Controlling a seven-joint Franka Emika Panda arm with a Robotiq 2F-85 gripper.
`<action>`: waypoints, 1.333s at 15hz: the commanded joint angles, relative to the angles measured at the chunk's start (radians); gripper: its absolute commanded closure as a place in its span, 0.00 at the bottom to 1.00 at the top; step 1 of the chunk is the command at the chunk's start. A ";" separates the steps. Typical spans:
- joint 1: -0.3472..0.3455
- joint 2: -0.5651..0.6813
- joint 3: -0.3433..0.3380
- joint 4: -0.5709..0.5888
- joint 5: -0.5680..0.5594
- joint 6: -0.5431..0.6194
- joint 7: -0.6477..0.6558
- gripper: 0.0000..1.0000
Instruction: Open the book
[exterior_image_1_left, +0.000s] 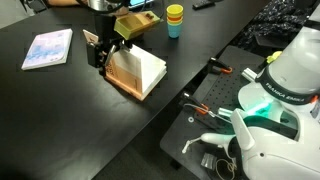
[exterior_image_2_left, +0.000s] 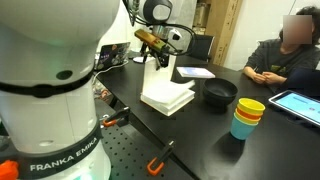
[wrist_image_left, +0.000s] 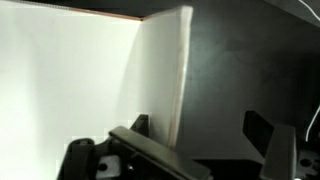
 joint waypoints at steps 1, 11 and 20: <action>0.045 0.016 -0.009 -0.009 0.098 -0.040 -0.013 0.00; 0.153 0.025 0.057 -0.016 0.510 0.048 -0.206 0.00; 0.262 0.157 0.094 -0.019 0.536 0.229 -0.330 0.00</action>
